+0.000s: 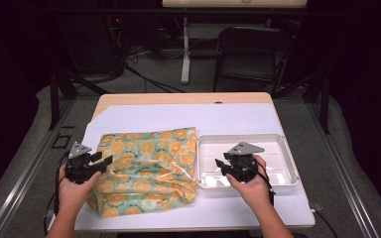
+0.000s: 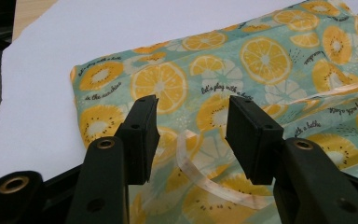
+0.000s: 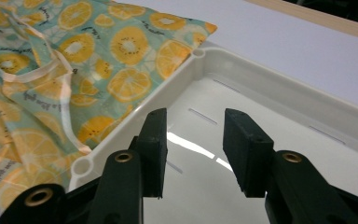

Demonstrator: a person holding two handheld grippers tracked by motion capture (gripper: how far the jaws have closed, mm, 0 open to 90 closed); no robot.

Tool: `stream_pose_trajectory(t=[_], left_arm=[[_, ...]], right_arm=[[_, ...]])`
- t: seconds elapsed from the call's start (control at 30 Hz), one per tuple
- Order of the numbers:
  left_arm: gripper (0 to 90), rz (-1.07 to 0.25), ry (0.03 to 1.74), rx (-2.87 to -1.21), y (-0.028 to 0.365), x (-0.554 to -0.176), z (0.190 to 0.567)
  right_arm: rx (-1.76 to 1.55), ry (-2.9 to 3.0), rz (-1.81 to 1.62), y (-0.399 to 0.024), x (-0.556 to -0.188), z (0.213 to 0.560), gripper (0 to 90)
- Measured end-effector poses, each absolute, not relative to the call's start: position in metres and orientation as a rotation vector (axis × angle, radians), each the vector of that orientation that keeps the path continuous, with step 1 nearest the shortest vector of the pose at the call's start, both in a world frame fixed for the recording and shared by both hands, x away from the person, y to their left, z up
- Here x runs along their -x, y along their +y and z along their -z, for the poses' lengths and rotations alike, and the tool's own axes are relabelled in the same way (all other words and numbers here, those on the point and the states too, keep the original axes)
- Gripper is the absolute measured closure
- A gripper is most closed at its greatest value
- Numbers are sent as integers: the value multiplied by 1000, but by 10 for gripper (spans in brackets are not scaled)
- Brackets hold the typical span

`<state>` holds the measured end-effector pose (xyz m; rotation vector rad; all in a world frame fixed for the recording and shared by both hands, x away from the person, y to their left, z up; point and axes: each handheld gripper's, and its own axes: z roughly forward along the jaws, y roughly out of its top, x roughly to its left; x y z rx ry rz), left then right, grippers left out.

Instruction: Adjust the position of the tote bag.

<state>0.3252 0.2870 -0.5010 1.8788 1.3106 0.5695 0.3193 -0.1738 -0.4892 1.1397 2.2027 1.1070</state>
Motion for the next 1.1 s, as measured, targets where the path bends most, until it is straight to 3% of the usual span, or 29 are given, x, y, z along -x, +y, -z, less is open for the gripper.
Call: stream_pose_trajectory(t=[0.57, 0.83, 1.1], left_arm=[[547, -583, 1289, -1891, 282, -305, 501], [545, -591, 1293, -1883, 285, -296, 499], [545, -588, 1293, -1894, 282, -291, 500]], right_arm=[[-973, 2324, -1154, -127, -320, 487, 602], [-882, 2398, -1184, -108, -319, 494, 668], [-787, 2464, -1173, -91, -316, 499, 675]])
